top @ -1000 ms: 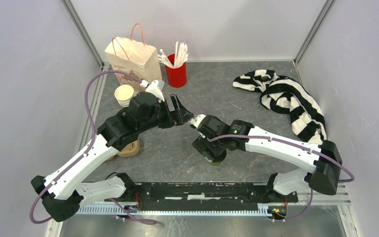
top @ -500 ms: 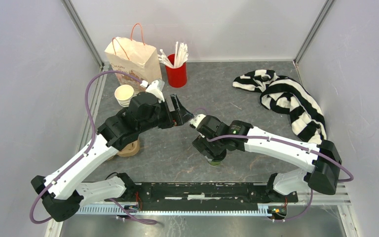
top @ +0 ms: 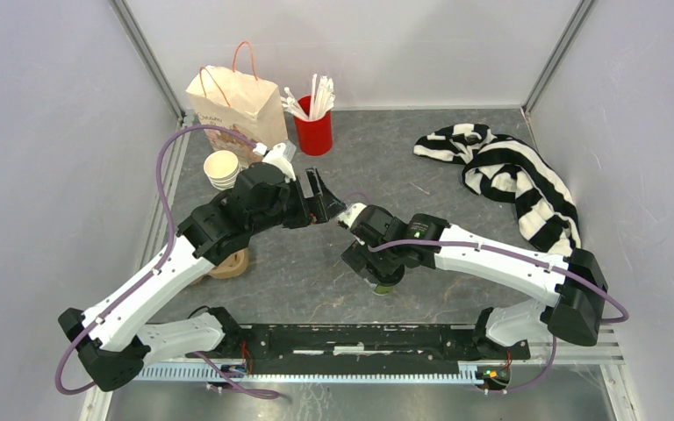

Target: Pack the takeout coffee

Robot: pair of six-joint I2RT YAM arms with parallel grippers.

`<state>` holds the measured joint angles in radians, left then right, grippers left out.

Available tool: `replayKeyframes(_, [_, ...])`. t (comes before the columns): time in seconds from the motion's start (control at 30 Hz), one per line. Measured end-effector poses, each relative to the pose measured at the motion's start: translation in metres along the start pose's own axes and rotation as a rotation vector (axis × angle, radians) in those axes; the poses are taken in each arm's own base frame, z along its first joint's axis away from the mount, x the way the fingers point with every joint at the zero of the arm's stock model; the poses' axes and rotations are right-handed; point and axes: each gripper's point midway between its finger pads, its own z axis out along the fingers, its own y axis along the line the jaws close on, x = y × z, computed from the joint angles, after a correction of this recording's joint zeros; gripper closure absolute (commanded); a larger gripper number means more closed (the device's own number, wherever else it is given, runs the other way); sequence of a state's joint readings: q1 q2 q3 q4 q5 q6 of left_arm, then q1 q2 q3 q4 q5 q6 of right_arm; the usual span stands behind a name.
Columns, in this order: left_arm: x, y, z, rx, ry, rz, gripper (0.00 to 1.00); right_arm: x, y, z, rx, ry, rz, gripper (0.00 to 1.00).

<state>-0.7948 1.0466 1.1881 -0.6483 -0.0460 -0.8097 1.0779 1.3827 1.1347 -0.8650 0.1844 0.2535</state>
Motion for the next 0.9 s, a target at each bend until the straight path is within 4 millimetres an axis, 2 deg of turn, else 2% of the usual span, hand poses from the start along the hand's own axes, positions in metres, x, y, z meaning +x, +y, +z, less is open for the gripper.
replayKeyframes(0.7, [0.0016, -0.0017, 0.0018, 0.013, 0.014, 0.011, 0.06, 0.0010, 0.0022, -0.0054, -0.017, 0.004, 0.008, 0.02])
replayKeyframes(0.9, [0.0010, -0.0004, 0.0020, 0.010, 0.013, 0.014, 0.06, 0.0027, 0.0024, -0.0032, -0.017, 0.006, 0.007, 0.08])
